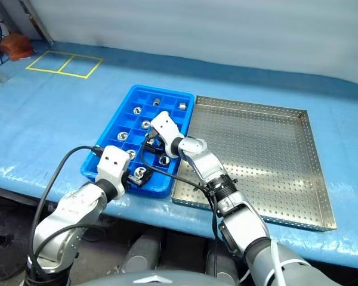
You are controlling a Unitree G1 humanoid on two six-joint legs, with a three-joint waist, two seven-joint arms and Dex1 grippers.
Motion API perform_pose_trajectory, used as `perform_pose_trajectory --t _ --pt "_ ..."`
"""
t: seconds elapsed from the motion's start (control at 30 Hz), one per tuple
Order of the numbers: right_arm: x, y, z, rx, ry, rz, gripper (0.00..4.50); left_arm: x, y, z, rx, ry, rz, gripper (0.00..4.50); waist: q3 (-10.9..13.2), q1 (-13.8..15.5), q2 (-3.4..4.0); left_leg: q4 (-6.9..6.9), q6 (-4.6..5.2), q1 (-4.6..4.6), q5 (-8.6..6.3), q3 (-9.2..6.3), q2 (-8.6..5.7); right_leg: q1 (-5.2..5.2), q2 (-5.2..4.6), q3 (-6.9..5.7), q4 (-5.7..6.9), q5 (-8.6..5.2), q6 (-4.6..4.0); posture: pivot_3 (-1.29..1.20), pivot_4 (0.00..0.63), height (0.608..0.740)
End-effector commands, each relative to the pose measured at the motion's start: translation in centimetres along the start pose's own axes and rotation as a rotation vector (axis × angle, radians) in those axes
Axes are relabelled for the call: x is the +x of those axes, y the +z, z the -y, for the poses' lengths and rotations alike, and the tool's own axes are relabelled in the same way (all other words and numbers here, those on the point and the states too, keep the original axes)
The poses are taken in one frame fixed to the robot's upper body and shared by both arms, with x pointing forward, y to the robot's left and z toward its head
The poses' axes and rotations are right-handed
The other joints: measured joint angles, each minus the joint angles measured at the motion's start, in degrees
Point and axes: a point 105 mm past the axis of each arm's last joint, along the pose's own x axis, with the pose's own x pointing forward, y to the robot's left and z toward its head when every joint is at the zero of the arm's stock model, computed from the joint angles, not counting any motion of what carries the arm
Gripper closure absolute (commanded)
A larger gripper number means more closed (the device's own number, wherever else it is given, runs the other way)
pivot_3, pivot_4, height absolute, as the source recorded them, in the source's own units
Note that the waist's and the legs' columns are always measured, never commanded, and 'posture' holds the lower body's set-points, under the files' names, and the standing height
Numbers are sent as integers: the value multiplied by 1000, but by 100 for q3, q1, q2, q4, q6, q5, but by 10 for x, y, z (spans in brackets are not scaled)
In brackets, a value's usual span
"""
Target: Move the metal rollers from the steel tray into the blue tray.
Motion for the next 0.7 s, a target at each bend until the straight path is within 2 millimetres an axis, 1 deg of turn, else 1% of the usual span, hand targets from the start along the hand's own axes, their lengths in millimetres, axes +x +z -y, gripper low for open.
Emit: perform_pose_trajectory --t 0.03,0.1,0.17,0.27,0.3,0.4,0.43,0.47,0.57,0.63,0.7 --pt "-22 36 15 -28 -75 154 636 5 16 7 18 -37 71 0 0 0 0 0 0 -1 0 0 0 0 0 0 -1 0 0 403 150 740" --pt "-40 45 23 -17 -120 210 636 10 21 9 20 -46 94 0 0 -3 0 0 -1 -6 0 -1 -1 0 -2 -1 -8 0 1 383 150 740" --pt "-69 45 38 -17 -202 242 636 18 28 8 22 -37 128 0 0 -3 0 0 -1 -9 0 -1 -1 1 -2 0 -12 -1 2 353 150 740" --pt "-106 30 58 -62 -338 202 636 30 39 6 17 -34 178 0 0 -20 0 2 -2 -10 -1 -3 -4 6 -6 -2 -21 -2 6 302 150 740" --pt "-113 26 61 -70 -366 185 636 32 41 5 15 -33 188 0 0 -47 0 3 -2 -11 0 -1 -4 6 -7 -1 -23 -1 8 285 150 740" --pt "-149 7 74 -40 -418 120 636 44 50 3 9 -55 217 0 0 -189 0 8 -1 -12 -1 5 -5 5 -9 3 -23 1 10 190 150 740" --pt "-158 3 77 -47 -433 100 636 47 51 3 10 -60 221 0 0 -236 0 8 -1 -12 0 5 -5 6 -9 3 -24 1 10 180 150 740" --pt "-162 1 78 -54 -441 89 636 49 52 2 12 -62 223 0 0 -297 0 8 -1 -13 -1 6 -5 6 -9 4 -25 1 10 160 150 740" --pt "-183 -7 80 -55 -453 55 34 59 57 1 18 -100 239 0 0 -534 0 11 0 -13 -1 10 -5 7 -10 8 -27 3 14 73 150 740" --pt "-193 -8 80 -69 -482 52 12 64 62 1 39 -125 254 0 0 -687 0 12 1 -12 -1 9 -5 10 -9 8 -27 3 14 41 150 740" --pt "-199 -5 81 -70 -524 86 12 69 66 -4 28 -90 270 0 0 -841 0 13 1 -12 -1 10 -5 10 -9 8 -27 5 17 29 150 740"
